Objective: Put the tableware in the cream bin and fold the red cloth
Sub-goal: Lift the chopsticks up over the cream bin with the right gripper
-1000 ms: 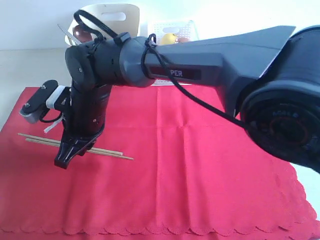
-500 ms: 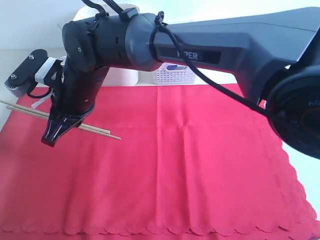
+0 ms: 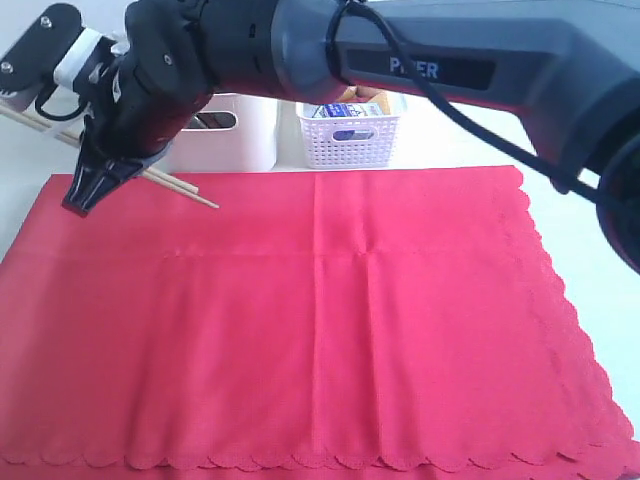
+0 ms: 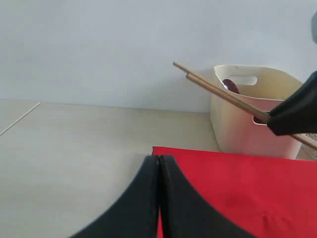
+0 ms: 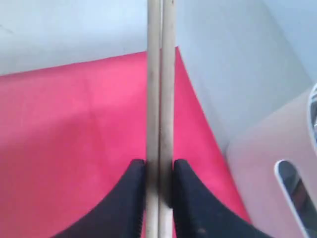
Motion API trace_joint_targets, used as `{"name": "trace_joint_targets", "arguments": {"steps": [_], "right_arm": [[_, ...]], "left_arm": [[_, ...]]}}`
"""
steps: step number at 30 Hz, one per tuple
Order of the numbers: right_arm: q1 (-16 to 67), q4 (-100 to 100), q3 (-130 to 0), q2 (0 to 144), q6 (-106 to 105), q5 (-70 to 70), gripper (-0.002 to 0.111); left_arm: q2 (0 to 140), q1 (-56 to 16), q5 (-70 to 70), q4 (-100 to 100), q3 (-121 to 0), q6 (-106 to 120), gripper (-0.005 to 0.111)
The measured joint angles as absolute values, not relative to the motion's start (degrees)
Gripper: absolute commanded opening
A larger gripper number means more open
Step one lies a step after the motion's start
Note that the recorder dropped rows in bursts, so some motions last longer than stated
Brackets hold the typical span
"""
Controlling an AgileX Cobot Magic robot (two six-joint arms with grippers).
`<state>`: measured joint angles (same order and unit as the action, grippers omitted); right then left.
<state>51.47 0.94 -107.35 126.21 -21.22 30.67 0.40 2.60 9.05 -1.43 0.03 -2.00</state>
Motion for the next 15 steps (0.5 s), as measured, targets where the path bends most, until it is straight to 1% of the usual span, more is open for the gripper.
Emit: {"name": "trace_joint_targets", "arguments": {"steps": [15], "right_arm": [[46.0, 0.0, -107.4, 125.1, -20.0, 8.0, 0.000]], "left_arm": [[0.4, 2.6, 9.0, -1.4, 0.0, -2.0, 0.001]]}}
